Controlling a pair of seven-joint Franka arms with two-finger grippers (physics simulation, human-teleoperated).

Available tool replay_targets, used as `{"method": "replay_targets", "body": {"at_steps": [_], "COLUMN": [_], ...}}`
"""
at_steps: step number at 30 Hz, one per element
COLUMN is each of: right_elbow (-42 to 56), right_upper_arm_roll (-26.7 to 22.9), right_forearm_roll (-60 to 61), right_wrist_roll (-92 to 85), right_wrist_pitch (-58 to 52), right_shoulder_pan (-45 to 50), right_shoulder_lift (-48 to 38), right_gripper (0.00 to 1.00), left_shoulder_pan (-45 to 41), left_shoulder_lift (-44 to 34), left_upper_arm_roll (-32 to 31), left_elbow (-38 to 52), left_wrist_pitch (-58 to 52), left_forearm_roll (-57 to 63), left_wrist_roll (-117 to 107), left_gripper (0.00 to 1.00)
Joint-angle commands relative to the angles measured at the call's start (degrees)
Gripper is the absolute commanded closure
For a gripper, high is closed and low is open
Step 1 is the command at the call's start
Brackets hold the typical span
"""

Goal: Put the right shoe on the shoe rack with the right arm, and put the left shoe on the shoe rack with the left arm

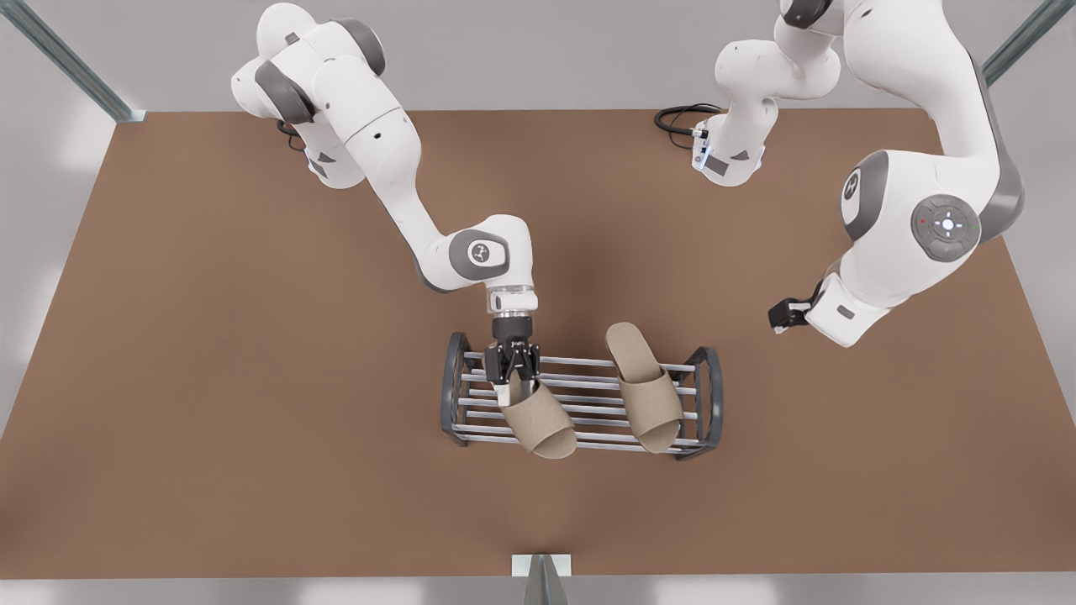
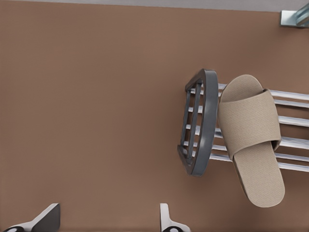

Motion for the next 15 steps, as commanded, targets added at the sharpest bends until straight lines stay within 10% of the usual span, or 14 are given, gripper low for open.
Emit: {"method": "replay_targets", "body": {"at_steps": [1, 15], "right_elbow": [-0.34, -9.21], "right_upper_arm_roll": [0.00, 0.44], "right_forearm_roll": [-0.23, -1.19], "right_wrist_roll": [0.80, 2.82], "right_wrist_pitch": [-0.62, -3.26], "right_shoulder_pan": [0.00, 1.14], "right_shoulder_lift": [-0.19, -6.69], "right_gripper": [0.17, 0.17], "left_shoulder_pan": [0.01, -0.34], "left_shoulder_lift": [0.03, -1.20], "left_upper_arm_roll": [-0.01, -0.01], "left_elbow": [0.03, -0.15], "left_wrist_pitch": [0.03, -0.05], "left_forearm_roll": [-0.02, -0.02], "left_wrist_roll": [0.81, 1.25], "left_gripper": [0.00, 0.00]}}
